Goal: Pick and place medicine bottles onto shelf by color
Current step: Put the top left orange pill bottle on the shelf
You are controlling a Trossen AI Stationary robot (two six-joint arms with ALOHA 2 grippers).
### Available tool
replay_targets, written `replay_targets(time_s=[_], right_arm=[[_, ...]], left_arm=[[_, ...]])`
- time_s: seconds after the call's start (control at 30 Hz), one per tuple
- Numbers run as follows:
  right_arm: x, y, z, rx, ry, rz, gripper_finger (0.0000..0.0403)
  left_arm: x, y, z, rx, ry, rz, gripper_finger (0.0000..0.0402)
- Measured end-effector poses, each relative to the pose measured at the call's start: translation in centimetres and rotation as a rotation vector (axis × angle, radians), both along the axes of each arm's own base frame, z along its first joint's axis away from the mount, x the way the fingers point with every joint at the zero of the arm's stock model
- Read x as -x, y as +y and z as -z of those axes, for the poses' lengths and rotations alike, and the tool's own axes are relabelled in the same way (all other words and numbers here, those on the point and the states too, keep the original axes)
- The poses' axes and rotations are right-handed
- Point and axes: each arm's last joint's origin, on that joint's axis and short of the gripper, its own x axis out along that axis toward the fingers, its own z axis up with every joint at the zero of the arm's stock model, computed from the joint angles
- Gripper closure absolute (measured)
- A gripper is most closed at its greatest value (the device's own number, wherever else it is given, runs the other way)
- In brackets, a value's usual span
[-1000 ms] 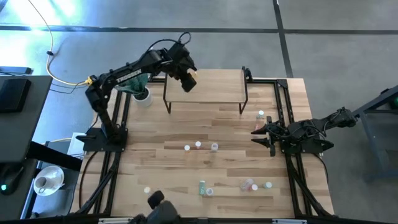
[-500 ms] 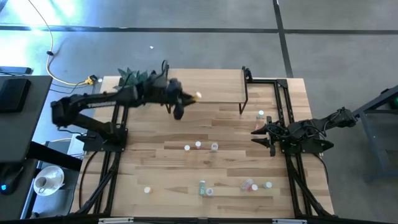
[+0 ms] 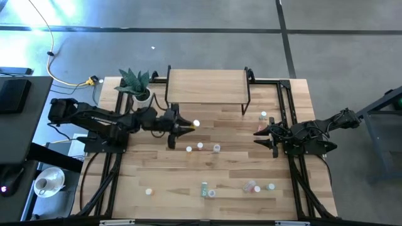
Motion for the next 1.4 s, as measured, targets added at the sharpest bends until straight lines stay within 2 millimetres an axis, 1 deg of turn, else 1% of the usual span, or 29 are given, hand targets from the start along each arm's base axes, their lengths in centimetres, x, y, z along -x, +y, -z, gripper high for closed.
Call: replay_targets(time_s=[0.1,0.3,0.47,0.53,0.63,0.7,0.83,1.0,1.07,1.17,1.27,1.4], right_arm=[[0.0,0.0,0.0,0.005,0.000,-0.001,0.0254],[0.0,0.0,0.0,0.124,0.001,-0.026,0.0254],[-0.1,0.0,-0.2,0.135,-0.021,-0.016,0.0254],[-0.1,-0.1,-0.5,0.129,-0.059,0.004,0.0254],[-0.2,0.0,-1.1,0.037,-0.113,0.023,0.0254],[-0.3,0.0,-1.4,0.007,-0.148,0.027,0.0254],[-0.3,0.0,-2.0,0.018,-0.207,0.027,0.0254],[-0.3,0.0,-3.8,0.005,-0.378,0.040,0.0253],[-0.4,0.0,-4.2,-0.002,-0.413,0.037,0.0252],[-0.9,0.2,-4.1,0.004,-0.397,0.034,0.0240],[-1.5,0.3,-4.2,0.039,-0.402,0.042,0.0217],[-2.4,0.3,-5.5,0.111,-0.494,0.072,0.0183]], left_arm=[[-0.1,-0.3,0.1,-0.005,0.004,0.017,0.0316],[-0.1,-0.5,0.0,-0.009,-0.006,0.036,0.0316],[-0.1,-0.5,-0.1,-0.010,-0.011,0.036,0.0316],[-0.1,-0.5,0.0,-0.010,-0.005,0.037,0.0316],[-0.1,-0.6,0.1,-0.008,0.004,0.053,0.0316],[-0.2,-0.6,-0.1,-0.010,-0.013,0.058,0.0316],[-0.1,-0.3,-0.4,-0.015,-0.044,0.044,0.0316],[-0.1,0.0,-0.5,-0.041,-0.054,0.034,0.0316],[-0.1,0.0,-0.5,-0.044,-0.054,0.034,0.0316],[-0.1,0.0,-0.5,-0.058,-0.052,0.034,0.0316],[-0.1,0.0,-0.5,-0.073,-0.050,0.035,0.0316],[-0.1,0.0,-0.3,-0.074,-0.035,0.035,0.0316]])
